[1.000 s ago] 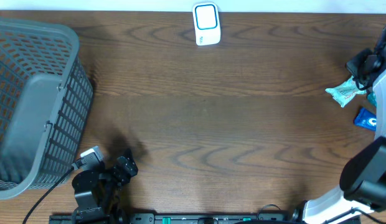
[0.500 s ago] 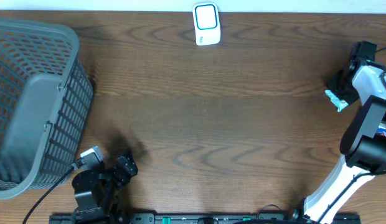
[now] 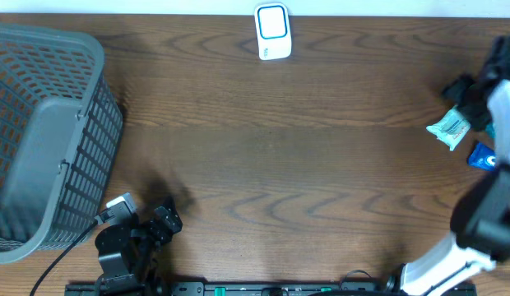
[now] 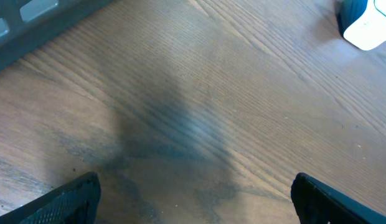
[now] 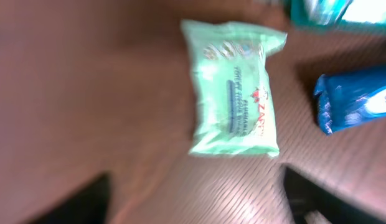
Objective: Scan the item barcode
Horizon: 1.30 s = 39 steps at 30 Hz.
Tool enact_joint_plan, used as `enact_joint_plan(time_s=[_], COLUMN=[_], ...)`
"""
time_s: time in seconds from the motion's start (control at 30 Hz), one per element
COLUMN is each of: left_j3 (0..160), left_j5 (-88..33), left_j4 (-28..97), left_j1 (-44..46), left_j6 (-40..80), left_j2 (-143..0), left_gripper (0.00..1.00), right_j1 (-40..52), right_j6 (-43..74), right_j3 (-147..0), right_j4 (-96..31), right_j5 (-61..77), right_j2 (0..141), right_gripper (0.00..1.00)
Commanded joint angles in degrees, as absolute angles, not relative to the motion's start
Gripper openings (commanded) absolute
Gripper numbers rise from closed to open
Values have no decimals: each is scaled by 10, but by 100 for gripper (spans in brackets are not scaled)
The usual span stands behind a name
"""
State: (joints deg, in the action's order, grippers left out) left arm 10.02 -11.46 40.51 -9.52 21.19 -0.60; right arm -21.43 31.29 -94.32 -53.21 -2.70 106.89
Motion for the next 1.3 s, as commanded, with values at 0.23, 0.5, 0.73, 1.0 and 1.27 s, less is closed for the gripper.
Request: enact_joint_plan(time_s=[0.23, 0.5, 0.73, 1.0, 1.27], left_j3=[97, 97, 97, 97, 97], left_j5=[-113, -113, -113, -113, -113], left_j4=[415, 415, 415, 415, 415], left_j1=[-92, -92, -92, -92, -92], left_j6=[213, 213, 213, 213, 213], left_j2=[-4, -4, -4, -4, -4], left_gripper=[98, 98, 98, 98, 98], right_j1=[-213, -213, -213, -193, -69], right_j6=[224, 224, 221, 210, 209], right_j3=[-970, -970, -970, -970, -965], right_j4=[-615, -708, -752, -769, -738], right_j5=[96, 94, 87, 26, -23], right_j2=[782, 649, 573, 496, 397], right_gripper=[99, 99, 99, 99, 99])
